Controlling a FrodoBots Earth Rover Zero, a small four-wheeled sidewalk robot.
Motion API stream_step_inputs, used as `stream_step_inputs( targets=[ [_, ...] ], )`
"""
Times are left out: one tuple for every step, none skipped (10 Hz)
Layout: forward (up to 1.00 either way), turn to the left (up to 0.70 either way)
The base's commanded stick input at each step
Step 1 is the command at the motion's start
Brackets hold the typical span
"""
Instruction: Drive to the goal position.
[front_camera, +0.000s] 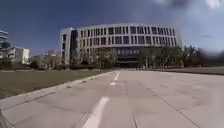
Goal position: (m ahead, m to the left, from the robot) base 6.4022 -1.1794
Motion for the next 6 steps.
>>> stream_step_inputs(
  targets=[
    [0.7,0.0],
    [0.7,0.0],
    [0.7,0.0],
    [0.7,0.0],
    [0.7,-0.01],
    [0.7,-0.27]
  ],
)
